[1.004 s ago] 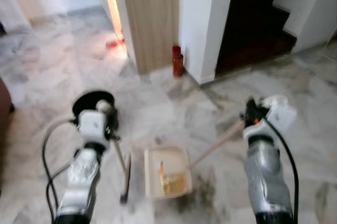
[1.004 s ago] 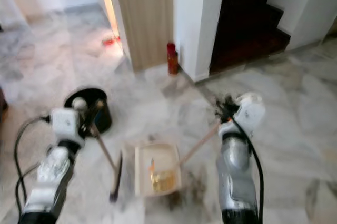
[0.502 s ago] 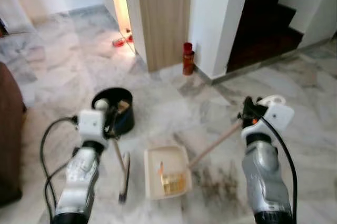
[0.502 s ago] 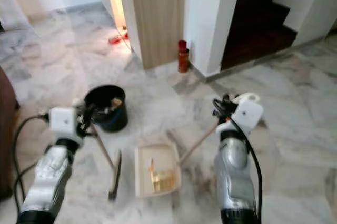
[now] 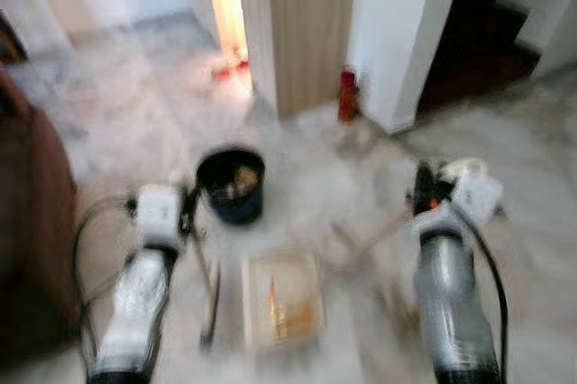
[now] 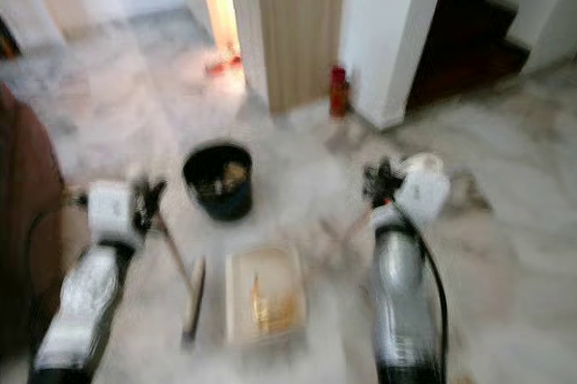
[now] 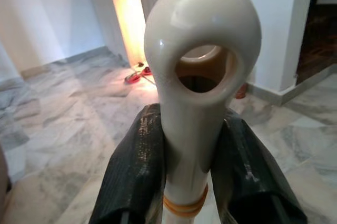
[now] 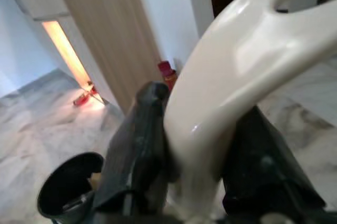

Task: Sweep floor

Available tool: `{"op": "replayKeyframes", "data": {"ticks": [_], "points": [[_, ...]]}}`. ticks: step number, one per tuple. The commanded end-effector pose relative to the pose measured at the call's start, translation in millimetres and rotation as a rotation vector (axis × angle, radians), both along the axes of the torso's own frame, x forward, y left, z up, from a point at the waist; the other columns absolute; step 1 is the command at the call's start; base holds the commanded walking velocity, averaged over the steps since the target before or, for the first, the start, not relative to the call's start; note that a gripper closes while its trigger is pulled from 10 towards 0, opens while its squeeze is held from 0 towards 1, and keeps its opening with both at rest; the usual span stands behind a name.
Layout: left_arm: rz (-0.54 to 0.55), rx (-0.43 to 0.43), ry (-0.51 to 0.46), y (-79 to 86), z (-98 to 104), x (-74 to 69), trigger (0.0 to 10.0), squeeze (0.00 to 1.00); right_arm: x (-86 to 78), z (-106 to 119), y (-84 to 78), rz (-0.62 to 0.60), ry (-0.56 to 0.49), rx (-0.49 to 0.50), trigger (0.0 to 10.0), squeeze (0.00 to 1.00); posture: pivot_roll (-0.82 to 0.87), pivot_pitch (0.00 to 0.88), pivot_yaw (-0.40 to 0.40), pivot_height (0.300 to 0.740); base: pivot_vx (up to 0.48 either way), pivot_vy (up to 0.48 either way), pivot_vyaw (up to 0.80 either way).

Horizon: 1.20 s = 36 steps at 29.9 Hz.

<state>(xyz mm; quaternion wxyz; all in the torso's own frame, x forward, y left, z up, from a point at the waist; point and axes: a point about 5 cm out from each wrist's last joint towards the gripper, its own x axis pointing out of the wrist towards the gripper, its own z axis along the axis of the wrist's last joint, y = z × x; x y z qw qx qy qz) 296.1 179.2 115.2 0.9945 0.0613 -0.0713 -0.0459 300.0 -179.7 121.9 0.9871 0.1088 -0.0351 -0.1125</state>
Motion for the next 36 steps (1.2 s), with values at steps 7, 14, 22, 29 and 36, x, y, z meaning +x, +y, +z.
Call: {"op": "replayKeyframes", "data": {"ticks": [7, 14, 22, 29, 36], "points": [[0.011, 0.025, -0.063, 3.6, 14.5, 2.0, 10.0, 0.00, 3.8, 18.6, 2.8, 0.010, -0.072, -0.010, 10.0, 0.00, -0.07, 0.000, 0.012, 0.740, 0.000, 0.164, 0.00], [0.007, 0.037, -0.069, 1.5, 14.5, 1.3, 10.0, 0.00, 4.2, 19.8, 3.6, 0.012, -0.073, -0.006, 10.0, 0.00, -0.07, 0.000, 0.010, 0.740, 0.000, 0.000, 0.00], [0.011, 0.034, -0.056, 2.0, 14.2, 2.2, 10.0, 0.00, 5.1, 25.1, 2.3, 0.011, -0.086, -0.011, 10.0, 0.00, -0.07, 0.000, 0.009, 0.740, 0.032, 0.000, 0.00], [0.013, 0.030, -0.054, 1.8, 13.7, 2.4, 10.0, 0.00, 6.9, 30.3, 5.0, 0.024, -0.098, -0.026, 10.0, 0.00, -0.07, 0.000, 0.006, 0.740, 0.321, 0.000, 0.00], [0.015, 0.025, -0.052, 1.8, 13.6, 3.3, 10.0, 0.00, 9.2, 31.1, 7.1, 0.047, -0.096, -0.037, 10.0, 0.00, -0.06, 0.000, 0.004, 0.740, 0.329, 0.000, 0.50]]}}
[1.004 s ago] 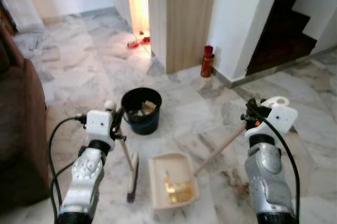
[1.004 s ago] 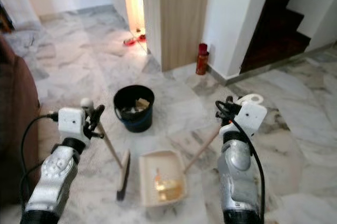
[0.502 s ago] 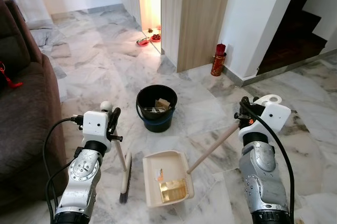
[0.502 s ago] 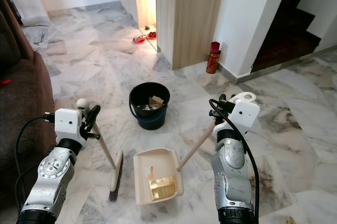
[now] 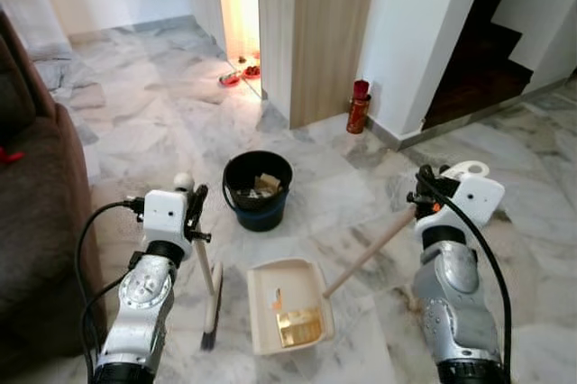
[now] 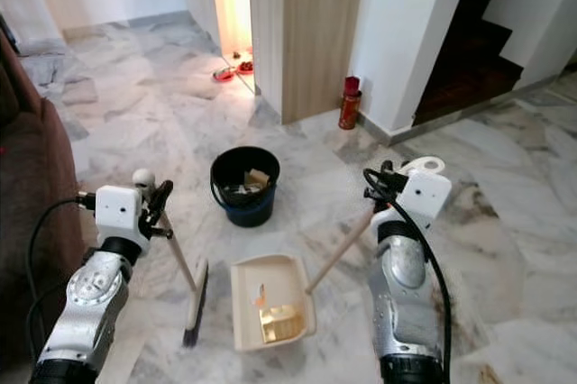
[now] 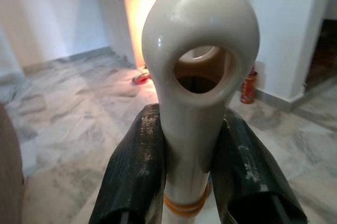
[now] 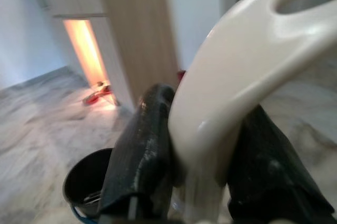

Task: Sweep floor

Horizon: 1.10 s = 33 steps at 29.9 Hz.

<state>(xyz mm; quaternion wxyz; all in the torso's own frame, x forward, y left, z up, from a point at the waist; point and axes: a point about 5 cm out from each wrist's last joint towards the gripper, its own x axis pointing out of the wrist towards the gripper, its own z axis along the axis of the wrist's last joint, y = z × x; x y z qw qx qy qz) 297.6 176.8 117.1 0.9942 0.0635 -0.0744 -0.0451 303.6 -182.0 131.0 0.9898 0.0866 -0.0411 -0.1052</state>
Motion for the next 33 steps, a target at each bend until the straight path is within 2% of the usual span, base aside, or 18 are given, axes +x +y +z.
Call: {"op": "replayKeyframes", "data": {"ticks": [1, 12, 16, 20, 22, 25, 27, 33], "points": [[0.014, 0.021, -0.045, 4.2, 11.6, 1.8, 10.0, 0.00, 5.6, 21.7, 9.6, 0.038, -0.085, 0.012, 10.0, 0.00, -0.06, 0.000, 0.004, 0.740, 0.326, 0.000, 0.80], [0.012, 0.021, -0.045, 4.3, 11.7, 2.0, 10.0, 0.00, 4.9, 18.8, 13.1, 0.066, -0.069, 0.026, 10.0, 0.00, -0.06, 0.000, 0.005, 0.740, 0.334, 0.000, 0.00], [0.012, 0.020, -0.045, 4.5, 11.7, 2.1, 10.0, 0.00, 5.8, 24.7, 13.0, 0.062, -0.095, 0.031, 10.0, 0.00, -0.06, 0.000, 0.005, 0.740, 0.334, 0.000, 0.00], [0.011, 0.020, -0.052, 4.3, 12.3, 1.8, 10.0, 0.00, 5.9, 36.4, 12.3, 0.059, -0.148, 0.038, 10.0, 0.00, -0.06, 0.000, 0.006, 0.740, 0.137, 0.000, 0.00], [0.006, 0.018, -0.056, 3.9, 12.3, 1.9, 10.0, 0.00, 6.2, 53.7, 11.9, 0.056, -0.215, 0.034, 10.0, 0.00, -0.06, 0.000, 0.007, 0.740, 0.000, 0.000, 0.00], [0.002, 0.016, -0.056, 2.8, 12.4, 2.2, 10.0, 0.00, 6.9, 63.6, 9.4, 0.037, -0.252, 0.032, 10.0, 0.00, -0.07, 0.000, 0.008, 0.740, 0.000, 0.000, 0.00], [-0.001, 0.016, -0.056, 2.3, 12.1, 2.0, 10.0, 0.00, 7.5, 72.4, 8.1, 0.020, -0.275, 0.001, 10.0, 0.00, -0.07, 0.000, 0.008, 0.740, 0.000, 0.000, 0.00], [-0.005, 0.015, -0.055, 1.7, 11.2, 1.1, 10.0, 0.00, 6.9, 96.8, 13.7, 0.029, -0.352, -0.013, 10.0, 0.00, -0.07, 0.000, 0.006, 0.740, 0.000, 0.000, 0.00]]}}
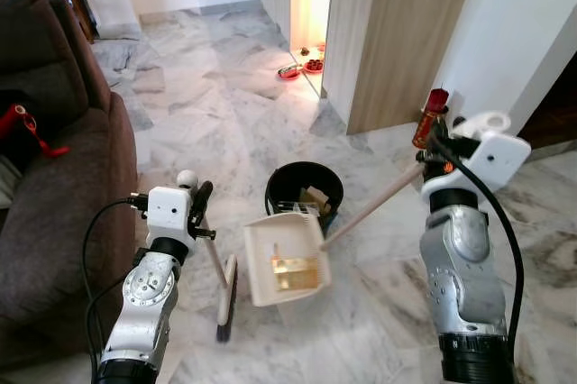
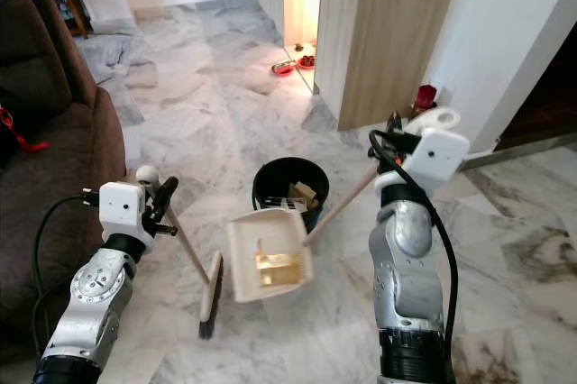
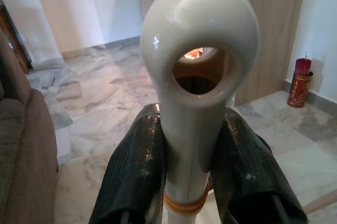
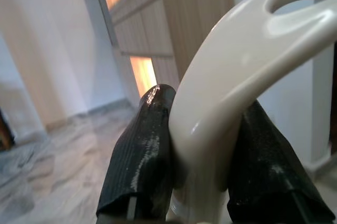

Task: Sweep floor

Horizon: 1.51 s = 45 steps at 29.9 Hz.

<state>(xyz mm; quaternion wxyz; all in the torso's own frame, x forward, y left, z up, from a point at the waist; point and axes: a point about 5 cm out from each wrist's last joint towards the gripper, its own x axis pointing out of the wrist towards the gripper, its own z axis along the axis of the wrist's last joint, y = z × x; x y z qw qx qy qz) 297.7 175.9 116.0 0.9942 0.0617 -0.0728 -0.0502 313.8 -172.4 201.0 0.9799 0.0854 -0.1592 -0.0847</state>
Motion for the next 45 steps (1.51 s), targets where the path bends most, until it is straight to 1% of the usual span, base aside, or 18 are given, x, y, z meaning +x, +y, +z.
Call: {"op": "replayKeyframes", "data": {"ticks": [1, 2, 5, 9, 14, 20, 26, 32, 45], "points": [[0.006, 0.017, -0.059, 2.1, 12.0, 1.0, 10.0, 0.00, -3.4, 32.9, 5.1, 0.012, -0.132, 0.012, 10.0, 0.00, -0.07, 0.000, 0.006, 0.740, 0.000, 0.000, 0.00], [0.006, 0.017, -0.059, 2.0, 11.9, 1.0, 10.0, 0.00, -3.4, 34.0, 5.2, 0.011, -0.135, 0.012, 10.0, 0.00, -0.07, 0.000, 0.006, 0.740, 0.000, 0.000, 0.00], [0.005, 0.016, -0.058, 1.5, 11.7, 1.1, 10.0, 0.00, -4.8, 48.3, 10.2, 0.005, -0.192, 0.000, 10.0, 0.00, -0.06, 0.000, 0.006, 0.740, 0.000, 0.000, 0.00], [0.005, 0.014, -0.059, 1.3, 12.2, 1.3, 10.0, 0.00, -5.8, 56.4, 12.8, -0.010, -0.230, -0.002, 10.0, 0.00, -0.06, 0.000, 0.006, 0.740, 0.000, 0.000, 0.00], [0.009, 0.016, -0.061, 1.9, 12.8, 1.4, 10.0, 0.00, -6.8, 59.2, 12.5, -0.034, -0.242, -0.031, 10.0, 0.00, -0.06, 0.000, 0.008, 0.740, 0.000, 0.000, 0.00], [0.009, 0.018, -0.060, 2.0, 13.2, 2.1, 10.0, 0.00, -5.9, 54.7, 13.2, -0.036, -0.223, -0.012, 10.0, 0.00, -0.06, 0.000, 0.009, 0.740, 0.000, 0.000, 0.00], [0.011, 0.021, -0.063, 2.6, 14.0, 2.6, 10.0, 0.00, -5.7, 55.4, 17.5, -0.033, -0.228, 0.003, 10.0, 0.00, -0.06, 0.000, 0.010, 0.740, 0.251, 0.000, 0.00], [0.014, 0.021, -0.064, 3.1, 14.7, 3.4, 10.0, 0.00, -5.2, 60.7, 16.8, -0.043, -0.249, 0.000, 10.0, 0.00, -0.06, 0.000, 0.011, 0.740, 0.262, 0.000, 0.00], [0.015, 0.018, -0.065, 2.7, 14.8, 3.8, 10.0, 0.00, -4.4, 64.4, 17.0, -0.044, -0.262, 0.007, 10.0, 0.00, -0.06, 0.000, 0.010, 0.740, 0.265, 0.000, 0.00]]}}
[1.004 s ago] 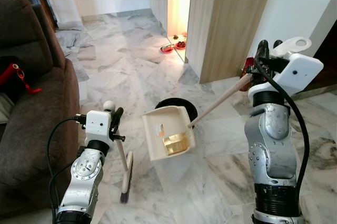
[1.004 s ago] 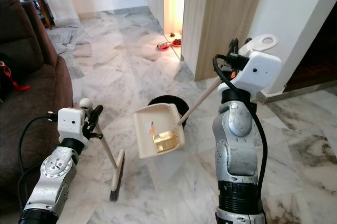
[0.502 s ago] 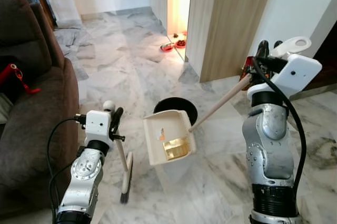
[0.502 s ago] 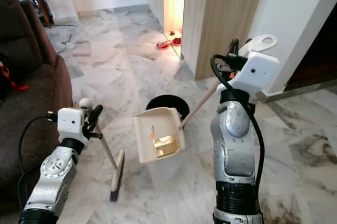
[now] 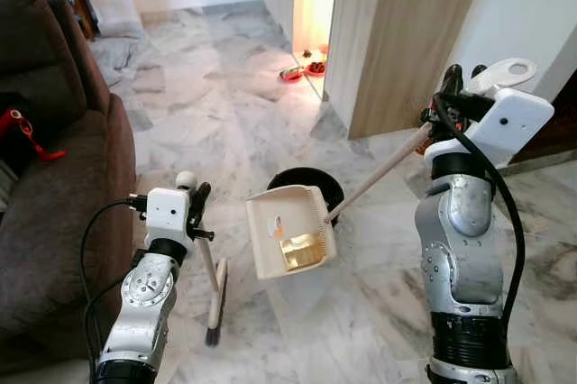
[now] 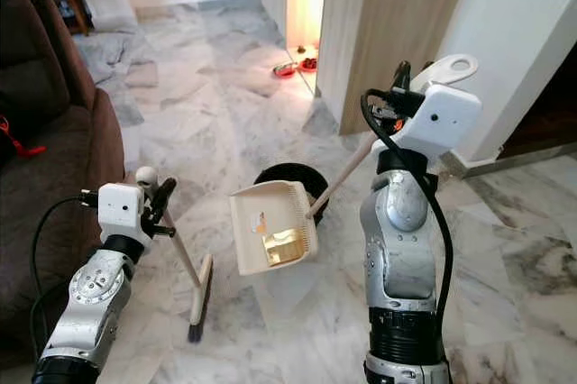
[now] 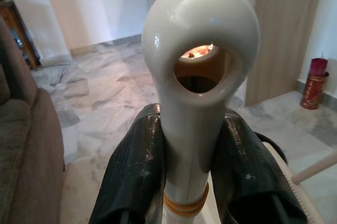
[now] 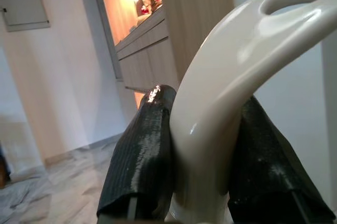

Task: Sweep floor

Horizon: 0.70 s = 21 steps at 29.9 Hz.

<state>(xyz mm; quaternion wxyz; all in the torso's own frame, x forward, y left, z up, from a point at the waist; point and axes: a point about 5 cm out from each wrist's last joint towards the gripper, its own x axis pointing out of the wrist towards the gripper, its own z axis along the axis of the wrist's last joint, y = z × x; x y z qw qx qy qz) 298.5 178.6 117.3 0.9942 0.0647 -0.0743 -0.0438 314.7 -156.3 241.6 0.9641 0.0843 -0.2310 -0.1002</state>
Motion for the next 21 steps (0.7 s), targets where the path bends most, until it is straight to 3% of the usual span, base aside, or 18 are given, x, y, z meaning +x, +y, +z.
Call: {"op": "replayKeyframes", "data": {"ticks": [1, 21], "points": [[0.003, 0.013, -0.062, 0.0, 13.6, 3.0, 10.0, 0.00, -5.5, 24.3, 0.6, 0.002, -0.122, 0.011, 10.0, 0.00, -0.06, 0.000, 0.009, 0.740, 0.270, 0.000, 0.00], [0.011, 0.012, -0.068, 0.5, 14.6, 3.6, 10.0, 0.00, -8.5, 32.1, 1.2, 0.005, -0.175, 0.018, 10.0, 0.00, -0.06, 0.000, 0.007, 0.740, 0.273, 0.000, 0.00]]}}
